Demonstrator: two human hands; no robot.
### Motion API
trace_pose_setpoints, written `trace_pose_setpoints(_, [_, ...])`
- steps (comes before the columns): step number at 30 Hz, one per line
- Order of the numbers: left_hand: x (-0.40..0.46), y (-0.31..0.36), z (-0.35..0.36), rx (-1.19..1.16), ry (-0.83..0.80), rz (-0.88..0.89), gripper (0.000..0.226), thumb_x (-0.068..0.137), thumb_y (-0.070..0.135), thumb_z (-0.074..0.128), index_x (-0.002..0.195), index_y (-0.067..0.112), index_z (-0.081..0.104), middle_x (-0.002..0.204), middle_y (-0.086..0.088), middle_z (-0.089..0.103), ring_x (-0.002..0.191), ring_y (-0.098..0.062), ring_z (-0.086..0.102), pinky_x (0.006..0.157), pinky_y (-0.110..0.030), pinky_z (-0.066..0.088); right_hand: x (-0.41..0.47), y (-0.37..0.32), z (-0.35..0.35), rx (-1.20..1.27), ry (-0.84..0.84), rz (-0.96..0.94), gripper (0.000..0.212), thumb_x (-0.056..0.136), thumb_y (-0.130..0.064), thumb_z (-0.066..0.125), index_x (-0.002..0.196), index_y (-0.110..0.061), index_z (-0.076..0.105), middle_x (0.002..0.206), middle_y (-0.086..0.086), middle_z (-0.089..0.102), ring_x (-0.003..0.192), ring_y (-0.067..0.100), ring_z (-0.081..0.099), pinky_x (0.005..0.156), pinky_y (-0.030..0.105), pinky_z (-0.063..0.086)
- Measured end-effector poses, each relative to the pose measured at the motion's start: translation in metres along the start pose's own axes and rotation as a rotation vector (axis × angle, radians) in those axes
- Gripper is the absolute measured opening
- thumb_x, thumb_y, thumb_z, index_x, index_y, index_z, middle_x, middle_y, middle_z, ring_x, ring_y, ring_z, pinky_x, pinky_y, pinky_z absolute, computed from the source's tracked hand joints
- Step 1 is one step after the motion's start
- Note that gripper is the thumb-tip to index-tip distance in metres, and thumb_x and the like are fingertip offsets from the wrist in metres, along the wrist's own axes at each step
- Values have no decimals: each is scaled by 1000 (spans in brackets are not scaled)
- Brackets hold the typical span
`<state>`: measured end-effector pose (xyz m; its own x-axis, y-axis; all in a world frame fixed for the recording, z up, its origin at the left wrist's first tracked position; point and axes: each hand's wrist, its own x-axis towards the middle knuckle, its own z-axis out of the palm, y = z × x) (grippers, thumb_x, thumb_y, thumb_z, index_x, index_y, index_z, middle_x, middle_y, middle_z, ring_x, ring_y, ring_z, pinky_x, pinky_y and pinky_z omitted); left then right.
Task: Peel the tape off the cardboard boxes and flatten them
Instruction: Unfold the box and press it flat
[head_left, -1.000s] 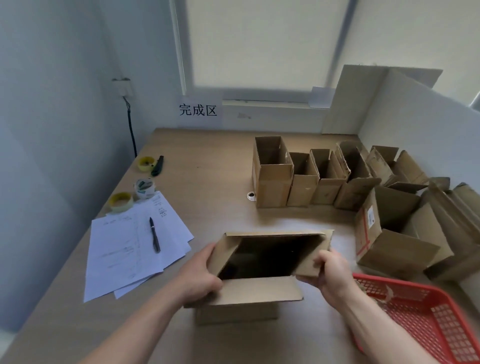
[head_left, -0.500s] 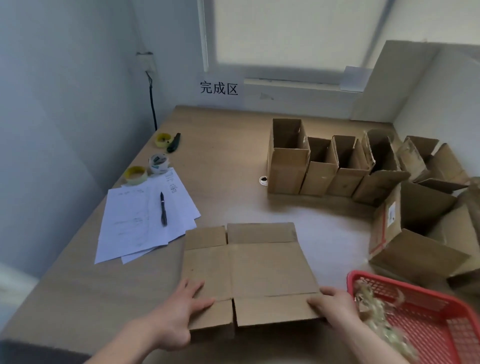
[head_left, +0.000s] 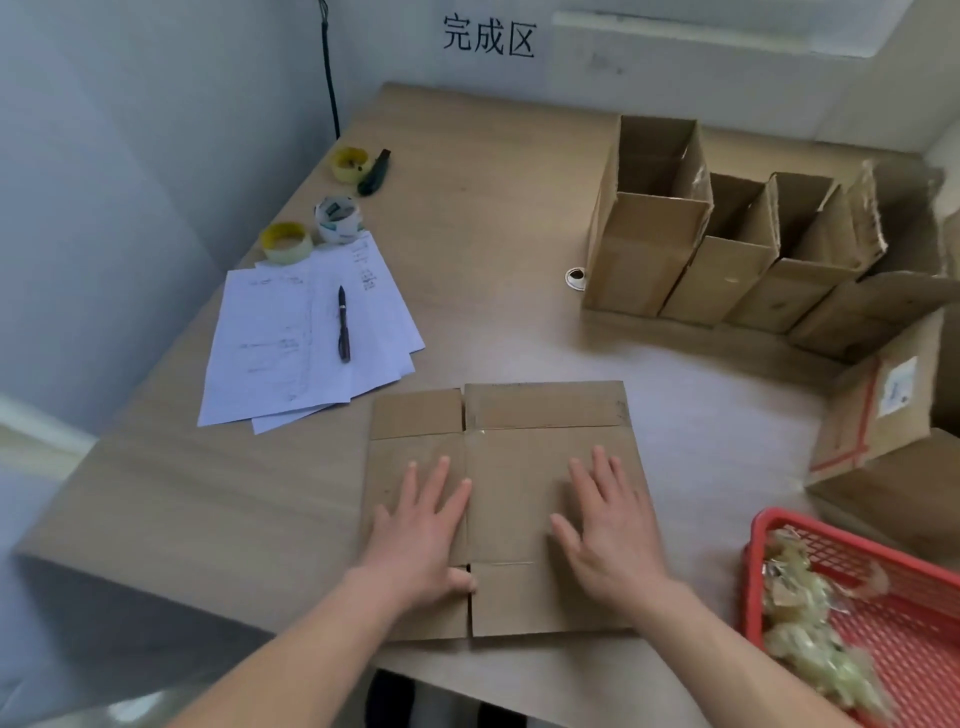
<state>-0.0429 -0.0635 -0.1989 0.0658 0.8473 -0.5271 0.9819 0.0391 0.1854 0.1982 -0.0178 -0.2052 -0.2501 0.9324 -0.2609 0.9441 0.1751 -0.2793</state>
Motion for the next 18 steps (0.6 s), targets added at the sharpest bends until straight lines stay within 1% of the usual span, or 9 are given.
trace_pose_setpoints(5, [24, 4, 4, 96, -46, 94, 124, 70, 64, 74, 156, 33, -10, 157, 10, -37, 146, -27, -34, 116, -67, 4, 40, -11, 18, -81, -71, -154, 68, 99, -60, 26, 158, -32, 5, 166, -2, -16, 153, 23, -14, 121, 50, 3])
trace_pose_setpoints(7, [30, 0, 7, 95, -49, 116, 128, 67, 67, 74, 155, 36, -14, 154, 13, -42, 144, -25, -37, 114, -68, -2, 48, -10, 30, -122, -82, -177, 69, 97, -63, 18, 158, -34, 3, 165, -3, -18, 152, 22, -17, 121, 52, 2])
trace_pose_setpoints(9, [36, -7, 12, 104, -41, 140, 131, 63, 74, 70, 153, 39, -19, 148, 15, -49, 140, -22, -43, 112, -68, -9, 50, -9, 41, -145, -51, -176, 71, 95, -65, 13, 158, -35, 2, 165, -3, -18, 151, 20, -20, 120, 53, 1])
trace_pose_setpoints(10, [38, -11, 16, 110, -30, 154, 132, 61, 78, 67, 151, 41, -23, 147, 16, -51, 138, -21, -46, 111, -68, -12, 50, -8, 45, -145, -22, -172, 71, 95, -66, 14, 158, -35, 5, 165, -4, -14, 151, 19, -17, 120, 53, 3])
trace_pose_setpoints(12, [41, -20, 22, 123, 1, 184, 132, 58, 86, 59, 146, 45, -32, 146, 18, -51, 136, -19, -49, 109, -66, -19, 51, -8, 50, -141, 26, -167, 70, 95, -65, 21, 158, -35, 13, 167, -3, -2, 153, 22, -3, 120, 53, 8])
trace_pose_setpoints(14, [43, -27, 25, 137, 35, 218, 127, 57, 92, 49, 139, 49, -38, 149, 18, -48, 137, -19, -47, 107, -63, -21, 50, -7, 51, -128, 56, -172, 70, 95, -65, 25, 157, -34, 19, 167, -2, 6, 153, 23, 6, 118, 50, 6])
trace_pose_setpoints(15, [43, -30, 26, 144, 64, 233, 123, 58, 94, 44, 141, 49, -35, 152, 17, -44, 140, -19, -44, 109, -63, -19, 50, -7, 51, -120, 65, -174, 70, 94, -65, 26, 157, -35, 19, 166, -3, 5, 153, 21, 5, 118, 47, 3])
trace_pose_setpoints(16, [41, -31, 27, 157, 106, 245, 118, 63, 94, 41, 146, 47, -27, 158, 15, -35, 144, -20, -38, 113, -65, -14, 51, -8, 50, -106, 71, -172, 70, 94, -66, 25, 157, -35, 19, 166, -5, 3, 153, 17, 2, 118, 45, 1])
trace_pose_setpoints(18, [35, -30, 31, 168, 220, 224, 97, 77, 86, 36, 156, 40, 5, 166, 8, -7, 152, -23, -15, 115, -70, 13, 51, -7, 47, -27, 84, -106, 73, 92, -66, 22, 157, -32, 22, 165, -7, -1, 152, 12, -3, 120, 40, 0])
